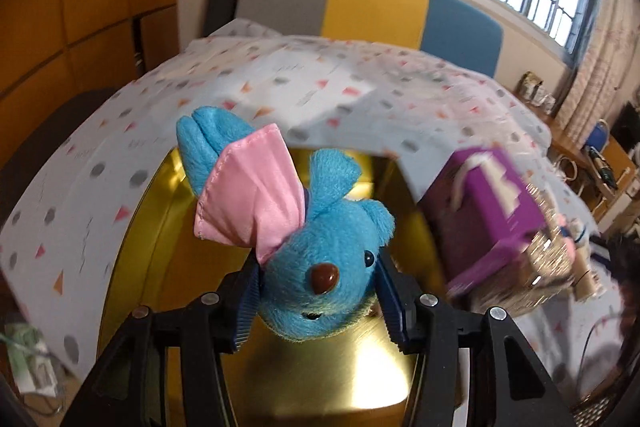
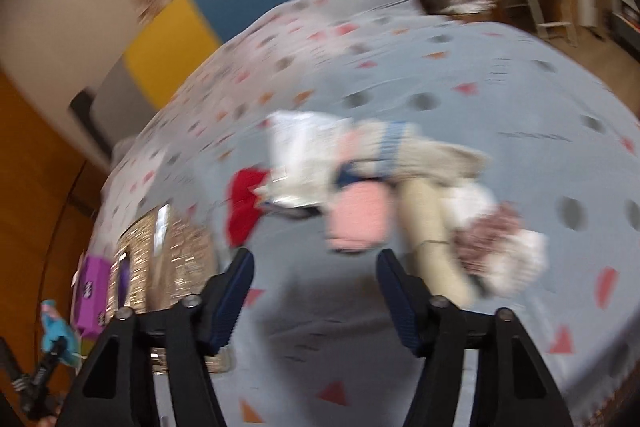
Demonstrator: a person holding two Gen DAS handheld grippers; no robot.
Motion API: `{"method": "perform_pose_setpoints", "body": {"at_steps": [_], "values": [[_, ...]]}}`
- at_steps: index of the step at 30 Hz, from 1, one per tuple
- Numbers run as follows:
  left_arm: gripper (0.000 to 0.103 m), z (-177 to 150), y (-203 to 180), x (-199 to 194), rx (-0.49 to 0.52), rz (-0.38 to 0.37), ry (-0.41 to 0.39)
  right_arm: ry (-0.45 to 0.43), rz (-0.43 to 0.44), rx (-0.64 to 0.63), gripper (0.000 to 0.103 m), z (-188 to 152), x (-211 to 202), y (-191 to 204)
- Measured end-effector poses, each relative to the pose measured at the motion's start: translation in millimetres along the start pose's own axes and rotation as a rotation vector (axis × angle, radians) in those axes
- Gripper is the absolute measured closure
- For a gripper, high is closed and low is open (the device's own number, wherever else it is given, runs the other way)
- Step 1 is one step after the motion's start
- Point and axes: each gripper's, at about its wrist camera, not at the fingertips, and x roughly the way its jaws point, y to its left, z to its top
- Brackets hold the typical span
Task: Organize soft objects
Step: 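Place the blue plush mouse in the gold tray while the right tool grasps the red sock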
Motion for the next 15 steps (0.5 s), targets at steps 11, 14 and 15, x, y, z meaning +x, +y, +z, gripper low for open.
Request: {"method": "perform_pose_setpoints", "body": {"at_steps": [11,14,15], "values": [[0.049,-29,26,14,-0.055,0.014,0.055,0.137,0.099,0.001,0.062,61,90,63],[0.048,-31,31,17,-0.080,0.007,0.071,0.181,0.069,-0.024,0.062,66,115,75],[0.048,-30,32,18,-0.086,0.006,0.072,0.196,0.047,-0.033,0.062,68,125,79]]}}
